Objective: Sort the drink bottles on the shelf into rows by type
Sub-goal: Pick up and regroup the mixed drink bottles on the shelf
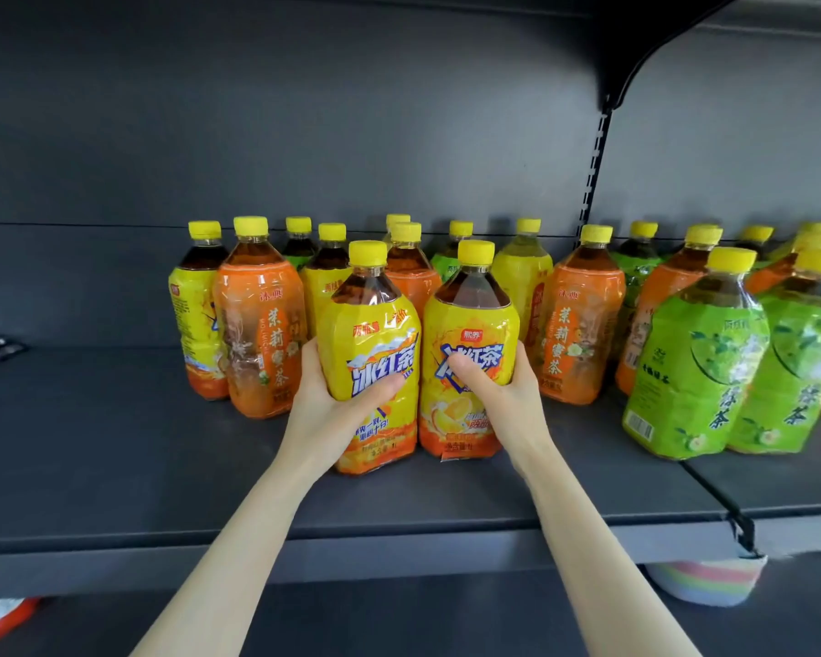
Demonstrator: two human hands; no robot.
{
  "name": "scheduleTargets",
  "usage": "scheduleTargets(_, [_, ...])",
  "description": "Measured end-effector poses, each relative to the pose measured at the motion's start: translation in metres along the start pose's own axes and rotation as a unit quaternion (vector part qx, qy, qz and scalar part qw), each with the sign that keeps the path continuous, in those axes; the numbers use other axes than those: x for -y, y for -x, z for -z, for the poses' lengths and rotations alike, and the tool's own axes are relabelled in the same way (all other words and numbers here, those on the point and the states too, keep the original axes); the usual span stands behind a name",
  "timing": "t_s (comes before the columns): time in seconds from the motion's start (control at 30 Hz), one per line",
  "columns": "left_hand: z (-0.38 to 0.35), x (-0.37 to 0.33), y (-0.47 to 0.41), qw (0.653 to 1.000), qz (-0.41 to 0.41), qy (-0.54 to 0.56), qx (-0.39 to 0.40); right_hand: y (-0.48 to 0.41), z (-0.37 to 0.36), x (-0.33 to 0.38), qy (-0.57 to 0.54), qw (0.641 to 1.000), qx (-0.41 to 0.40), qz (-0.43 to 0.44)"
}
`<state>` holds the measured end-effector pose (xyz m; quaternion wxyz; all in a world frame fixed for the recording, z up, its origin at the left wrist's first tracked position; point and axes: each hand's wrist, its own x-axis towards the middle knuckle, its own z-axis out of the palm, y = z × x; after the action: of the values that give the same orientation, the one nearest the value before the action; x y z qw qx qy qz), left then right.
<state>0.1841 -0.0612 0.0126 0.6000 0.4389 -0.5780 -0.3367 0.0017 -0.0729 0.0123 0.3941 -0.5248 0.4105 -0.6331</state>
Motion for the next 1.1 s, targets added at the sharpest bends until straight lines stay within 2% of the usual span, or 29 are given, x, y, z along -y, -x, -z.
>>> scheduleTargets(0.37, [-0.008, -0.015, 0.029, 0.998, -0.018, 0.043, -0.042, 0.037, 0.006, 0.012, -0.026, 0.999, -0.022, 0.008])
scheduleTargets(0.6, [-0.048, -0.039, 0.073, 0.993, -0.042, 0.099, -0.049, 0.082, 0.056, 0.043, -0.004, 0.998, -0.052, 0.04])
scheduleTargets(0.8, [-0.129, -0.079, 0.122, 0.986, -0.068, 0.144, 0.042, 0.128, 0.154, 0.08, 0.006, 0.992, -0.103, 0.069])
scheduleTargets(1.1, [-0.325, -0.111, 0.229, 0.961, -0.04, 0.218, 0.166, 0.224, 0.365, 0.115, 0.074, 0.972, -0.221, 0.038])
